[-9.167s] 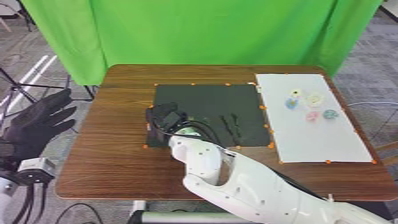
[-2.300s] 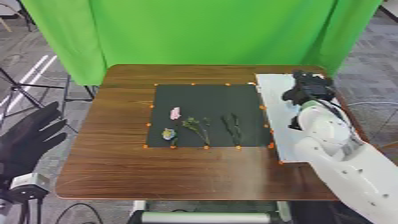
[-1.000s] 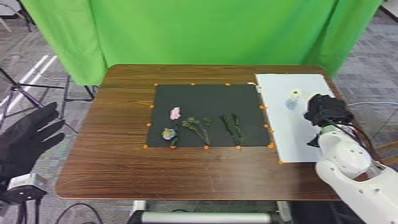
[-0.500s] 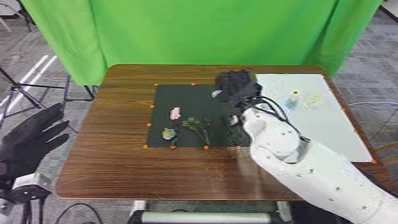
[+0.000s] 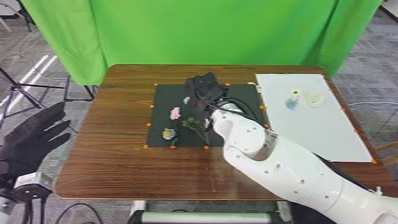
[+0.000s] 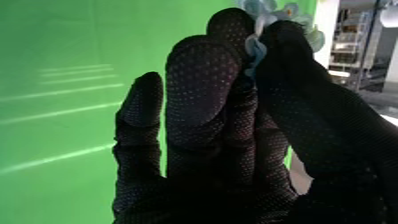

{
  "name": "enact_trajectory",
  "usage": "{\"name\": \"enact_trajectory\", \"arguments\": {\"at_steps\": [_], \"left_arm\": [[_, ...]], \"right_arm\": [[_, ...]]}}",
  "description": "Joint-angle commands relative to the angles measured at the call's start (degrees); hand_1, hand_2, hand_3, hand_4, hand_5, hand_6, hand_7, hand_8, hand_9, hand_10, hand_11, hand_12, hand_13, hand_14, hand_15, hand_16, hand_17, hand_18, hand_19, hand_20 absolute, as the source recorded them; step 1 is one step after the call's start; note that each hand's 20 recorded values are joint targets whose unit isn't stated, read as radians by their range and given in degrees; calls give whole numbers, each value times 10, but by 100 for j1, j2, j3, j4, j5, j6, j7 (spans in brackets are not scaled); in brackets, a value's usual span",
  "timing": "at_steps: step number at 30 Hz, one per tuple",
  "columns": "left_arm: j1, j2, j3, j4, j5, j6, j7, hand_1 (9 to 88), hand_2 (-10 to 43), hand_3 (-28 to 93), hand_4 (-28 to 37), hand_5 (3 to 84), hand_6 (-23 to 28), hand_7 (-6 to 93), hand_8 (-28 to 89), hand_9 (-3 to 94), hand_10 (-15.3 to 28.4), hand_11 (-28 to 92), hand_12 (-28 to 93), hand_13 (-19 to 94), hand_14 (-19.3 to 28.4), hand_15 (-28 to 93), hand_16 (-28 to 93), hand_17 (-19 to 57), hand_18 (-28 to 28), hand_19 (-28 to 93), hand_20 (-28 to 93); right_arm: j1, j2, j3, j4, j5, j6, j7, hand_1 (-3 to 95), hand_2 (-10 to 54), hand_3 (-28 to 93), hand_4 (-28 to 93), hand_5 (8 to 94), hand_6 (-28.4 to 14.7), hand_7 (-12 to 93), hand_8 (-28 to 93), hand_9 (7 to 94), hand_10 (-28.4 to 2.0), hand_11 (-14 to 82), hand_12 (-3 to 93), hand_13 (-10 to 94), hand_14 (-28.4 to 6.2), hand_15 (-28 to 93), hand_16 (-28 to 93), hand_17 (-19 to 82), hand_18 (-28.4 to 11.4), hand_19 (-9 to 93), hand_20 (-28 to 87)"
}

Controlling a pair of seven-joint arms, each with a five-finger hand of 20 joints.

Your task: Arrange flowers

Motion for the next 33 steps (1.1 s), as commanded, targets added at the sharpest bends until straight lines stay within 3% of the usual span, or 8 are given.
{"name": "enact_trajectory", "arguments": {"at_steps": [1, 28, 33], "left_arm": [[-19, 51, 47, 31, -2, 8, -61, 226, -56, 689, -283, 245, 17, 182, -92, 190, 92, 104, 193, 145, 122, 137, 73, -119, 189, 356, 101], [-57, 101, 63, 69, -17, -4, -107, 226, -55, 691, -283, 243, 17, 183, -93, 189, 92, 103, 192, 144, 122, 138, 73, -120, 189, 358, 101], [-64, 109, 72, 67, -13, -23, -125, 227, -55, 690, -283, 244, 18, 183, -93, 190, 92, 104, 193, 145, 122, 138, 73, -120, 189, 357, 101]], "right_arm": [[154, -231, -241, 289, -202, -123, 174, 485, -95, 844, -260, 715, 30, 487, -43, 876, -52, 142, 483, 796, 6, 482, 411, 236, -170, 731, 487], [175, -460, -281, 760, -356, -762, 428, 446, -95, 806, -282, 673, 27, 464, -32, 838, -55, 114, 453, 765, 5, 469, 412, 219, -169, 718, 483], [182, -476, -319, 708, -334, -680, 380, 411, -95, 794, -283, 650, 20, 449, -25, 785, -64, 200, 379, 734, -12, 516, 356, 207, -176, 716, 489]]}}
